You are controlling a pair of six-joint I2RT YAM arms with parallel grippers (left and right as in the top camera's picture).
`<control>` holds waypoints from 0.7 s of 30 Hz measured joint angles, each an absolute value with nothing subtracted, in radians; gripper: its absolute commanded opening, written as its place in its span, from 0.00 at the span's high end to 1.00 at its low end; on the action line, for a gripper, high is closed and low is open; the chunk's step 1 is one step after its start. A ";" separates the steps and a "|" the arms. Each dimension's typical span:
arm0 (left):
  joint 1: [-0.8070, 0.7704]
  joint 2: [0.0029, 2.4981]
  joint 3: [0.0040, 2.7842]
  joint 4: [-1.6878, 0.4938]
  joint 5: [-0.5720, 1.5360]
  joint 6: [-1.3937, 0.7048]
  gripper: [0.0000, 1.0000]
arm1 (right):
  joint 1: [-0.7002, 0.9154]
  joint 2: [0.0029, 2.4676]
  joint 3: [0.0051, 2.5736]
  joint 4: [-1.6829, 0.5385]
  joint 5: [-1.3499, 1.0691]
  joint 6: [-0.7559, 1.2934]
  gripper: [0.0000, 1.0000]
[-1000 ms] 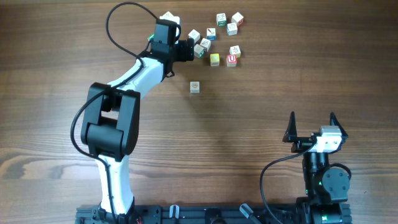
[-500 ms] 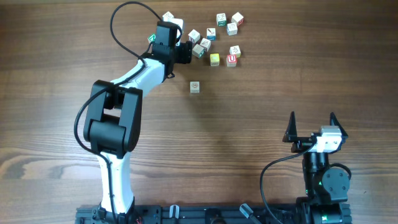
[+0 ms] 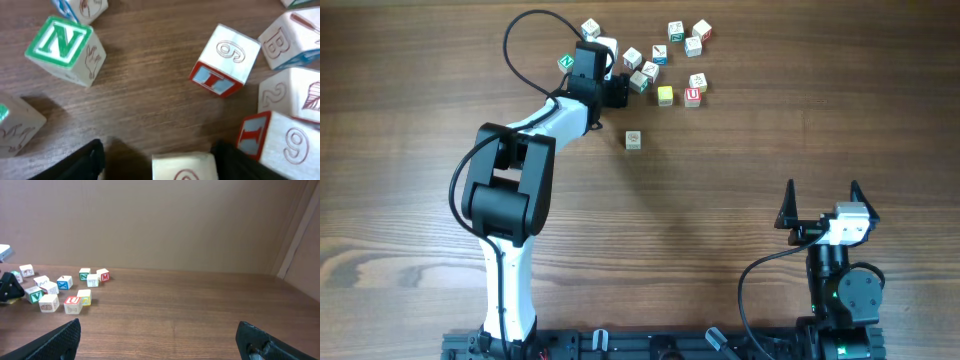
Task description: Form a horizontal line
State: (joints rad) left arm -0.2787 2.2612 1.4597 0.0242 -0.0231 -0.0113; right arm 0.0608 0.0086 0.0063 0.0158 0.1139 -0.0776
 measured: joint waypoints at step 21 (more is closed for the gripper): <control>-0.279 2.261 1.460 0.060 -0.023 -0.012 0.44 | 0.061 0.009 0.006 0.016 0.114 -0.078 0.00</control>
State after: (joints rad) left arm -0.2787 2.2612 1.4597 0.0597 -0.0235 -0.0120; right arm 0.0608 0.0086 0.0063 0.0158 0.1139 -0.0780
